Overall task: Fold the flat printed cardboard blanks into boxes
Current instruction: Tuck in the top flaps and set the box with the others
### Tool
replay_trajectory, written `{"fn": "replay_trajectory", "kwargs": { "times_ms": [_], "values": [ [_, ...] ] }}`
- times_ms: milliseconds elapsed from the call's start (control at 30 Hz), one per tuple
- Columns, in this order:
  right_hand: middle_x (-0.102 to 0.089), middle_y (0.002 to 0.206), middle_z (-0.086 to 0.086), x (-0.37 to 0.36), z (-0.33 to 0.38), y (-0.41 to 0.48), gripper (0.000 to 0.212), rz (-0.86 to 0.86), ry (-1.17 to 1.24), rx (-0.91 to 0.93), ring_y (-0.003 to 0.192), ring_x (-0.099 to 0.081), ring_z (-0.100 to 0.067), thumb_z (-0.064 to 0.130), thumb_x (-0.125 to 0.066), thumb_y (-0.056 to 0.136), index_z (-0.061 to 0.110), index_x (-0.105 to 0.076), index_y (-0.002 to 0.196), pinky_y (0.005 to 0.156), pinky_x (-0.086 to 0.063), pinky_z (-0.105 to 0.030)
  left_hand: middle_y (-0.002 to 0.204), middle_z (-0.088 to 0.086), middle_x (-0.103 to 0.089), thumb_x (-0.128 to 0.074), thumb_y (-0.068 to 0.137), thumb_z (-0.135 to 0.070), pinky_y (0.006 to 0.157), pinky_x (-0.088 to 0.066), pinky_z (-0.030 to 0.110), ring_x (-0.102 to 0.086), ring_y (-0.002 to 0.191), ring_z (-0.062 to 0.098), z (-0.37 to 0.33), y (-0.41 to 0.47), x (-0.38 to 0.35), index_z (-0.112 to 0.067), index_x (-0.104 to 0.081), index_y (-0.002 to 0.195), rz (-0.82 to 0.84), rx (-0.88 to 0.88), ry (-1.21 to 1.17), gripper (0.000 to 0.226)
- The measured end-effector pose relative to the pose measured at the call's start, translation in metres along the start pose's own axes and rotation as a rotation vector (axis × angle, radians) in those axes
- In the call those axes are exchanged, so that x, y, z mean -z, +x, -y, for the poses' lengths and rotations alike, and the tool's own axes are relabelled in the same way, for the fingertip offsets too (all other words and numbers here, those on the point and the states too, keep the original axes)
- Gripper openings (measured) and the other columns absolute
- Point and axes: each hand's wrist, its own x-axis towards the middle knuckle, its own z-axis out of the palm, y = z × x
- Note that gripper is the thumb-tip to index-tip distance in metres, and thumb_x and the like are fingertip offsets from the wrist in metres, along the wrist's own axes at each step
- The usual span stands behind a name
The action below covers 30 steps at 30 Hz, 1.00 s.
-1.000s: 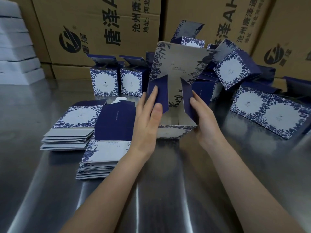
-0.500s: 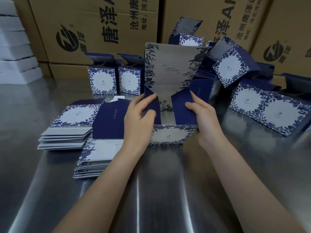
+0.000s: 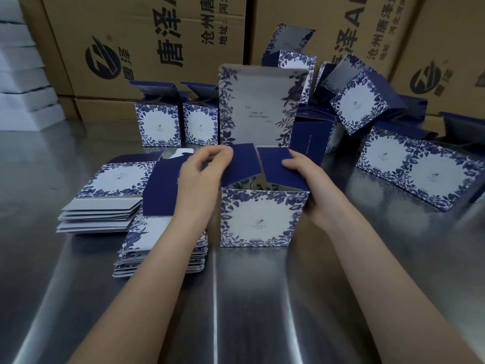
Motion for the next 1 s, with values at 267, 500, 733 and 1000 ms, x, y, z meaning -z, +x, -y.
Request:
{"fn": "replay_trajectory", "kwargs": {
  "times_ms": [267,500,733,1000],
  "values": [
    [-0.071,0.101,-0.014,-0.0056,-0.0084,0.0007,0.022,-0.035,0.056,0.064,0.083,-0.068,-0.024,0.015,-0.059,0.091,0.011,-0.064,0.112,0.073,-0.055,-0.031,0.102,0.011,-0.068,-0.057,0.084,-0.004,0.080,-0.050,0.038,-0.062,0.088,0.023,0.0015,0.0001,-0.0063,-0.023,-0.074,0.097,0.048,0.175,-0.128,0.029],
    [-0.056,0.074,-0.010,-0.0055,-0.0078,0.0074,0.018,-0.096,-0.009,0.095,0.065,-0.052,-0.024,0.006,-0.054,0.087,0.018,-0.062,0.075,0.057,-0.041,-0.025,0.086,0.001,-0.063,-0.056,0.067,-0.013,0.077,-0.043,0.039,-0.054,0.084,0.024,0.0003,0.0002,-0.0060,-0.025,-0.075,0.090,0.041,0.176,-0.118,0.032],
    [-0.075,0.099,-0.005,-0.0025,-0.0117,0.0085,0.022,-0.104,-0.011,0.035,0.084,-0.071,-0.022,0.034,-0.068,0.087,0.019,-0.070,0.103,0.079,-0.055,-0.035,0.084,-0.004,-0.074,-0.066,0.089,-0.020,0.072,-0.051,0.028,-0.068,0.082,0.013,0.0040,0.0068,0.0003,-0.024,-0.075,0.074,0.059,0.153,-0.152,0.018],
    [-0.049,0.079,-0.011,-0.0065,-0.0078,0.0083,0.004,-0.134,-0.048,0.123,0.064,-0.047,-0.020,0.012,-0.059,0.080,0.013,-0.059,0.084,0.060,-0.034,-0.029,0.089,0.002,-0.073,-0.061,0.069,-0.019,0.096,-0.049,0.056,-0.065,0.097,0.035,0.0012,0.0086,0.0002,-0.026,-0.077,0.074,0.003,0.094,-0.039,0.019]
  ]
}}
